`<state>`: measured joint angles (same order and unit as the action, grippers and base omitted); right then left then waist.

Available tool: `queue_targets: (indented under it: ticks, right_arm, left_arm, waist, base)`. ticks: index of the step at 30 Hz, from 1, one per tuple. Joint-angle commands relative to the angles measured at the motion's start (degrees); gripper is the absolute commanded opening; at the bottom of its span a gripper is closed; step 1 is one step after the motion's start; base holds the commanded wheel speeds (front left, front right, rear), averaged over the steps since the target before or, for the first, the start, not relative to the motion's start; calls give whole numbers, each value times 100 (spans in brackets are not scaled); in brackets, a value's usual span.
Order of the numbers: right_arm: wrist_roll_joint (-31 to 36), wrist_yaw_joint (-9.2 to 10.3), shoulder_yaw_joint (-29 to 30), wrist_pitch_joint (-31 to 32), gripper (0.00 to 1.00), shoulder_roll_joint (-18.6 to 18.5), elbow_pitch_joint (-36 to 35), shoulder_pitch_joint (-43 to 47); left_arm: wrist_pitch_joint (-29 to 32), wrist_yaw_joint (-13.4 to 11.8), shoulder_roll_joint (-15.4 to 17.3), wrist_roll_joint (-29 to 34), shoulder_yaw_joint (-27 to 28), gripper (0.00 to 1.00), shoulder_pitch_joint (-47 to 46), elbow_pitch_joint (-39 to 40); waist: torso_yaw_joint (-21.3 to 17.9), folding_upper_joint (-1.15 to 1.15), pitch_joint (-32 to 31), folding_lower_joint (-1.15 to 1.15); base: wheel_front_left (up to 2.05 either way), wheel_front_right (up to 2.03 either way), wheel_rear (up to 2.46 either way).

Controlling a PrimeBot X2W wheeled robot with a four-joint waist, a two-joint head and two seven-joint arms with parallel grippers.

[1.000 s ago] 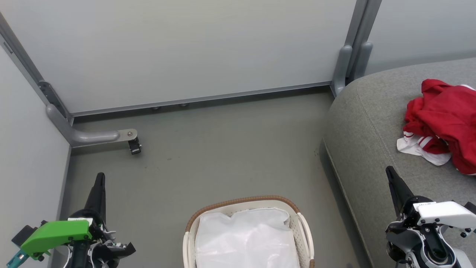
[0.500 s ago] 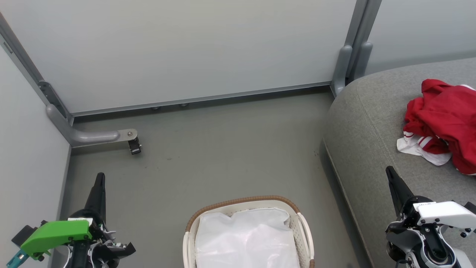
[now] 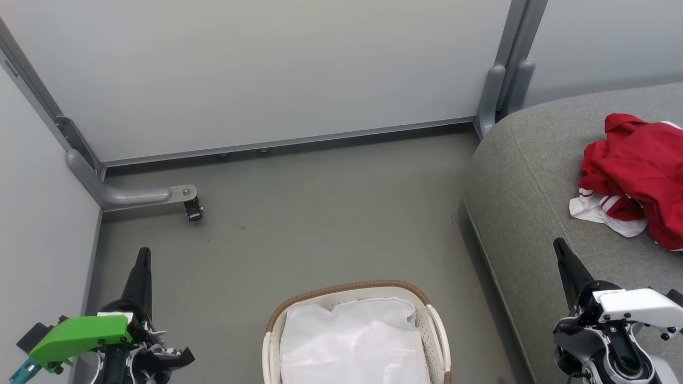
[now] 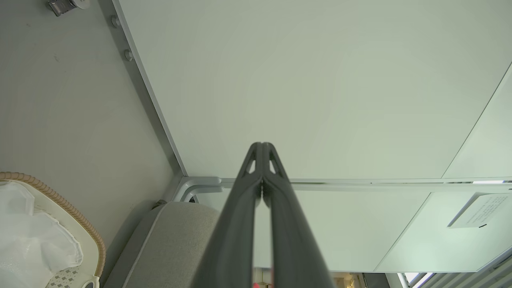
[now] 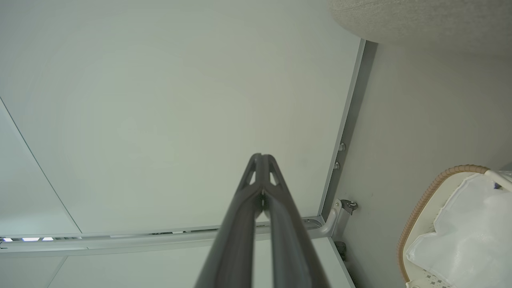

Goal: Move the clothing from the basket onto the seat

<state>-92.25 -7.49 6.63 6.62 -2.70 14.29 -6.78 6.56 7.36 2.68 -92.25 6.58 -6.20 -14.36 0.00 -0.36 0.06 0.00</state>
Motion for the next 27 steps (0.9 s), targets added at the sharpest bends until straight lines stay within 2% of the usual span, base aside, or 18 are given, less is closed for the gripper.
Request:
queue_targets:
  ticks: [1,27]
  right_arm:
    - [-20,0,8,14,0,-34,-16,54]
    - [-21,0,8,13,0,-33,-16,54]
  left_arm:
    - [24,28,38,-21,13,0,-71,16]
    - [23,29,38,-21,12,0,-71,17]
  waist:
    - [0,36,0,0]
    - [0,36,0,0]
  base:
    - [0,0,0]
    - [0,0,0]
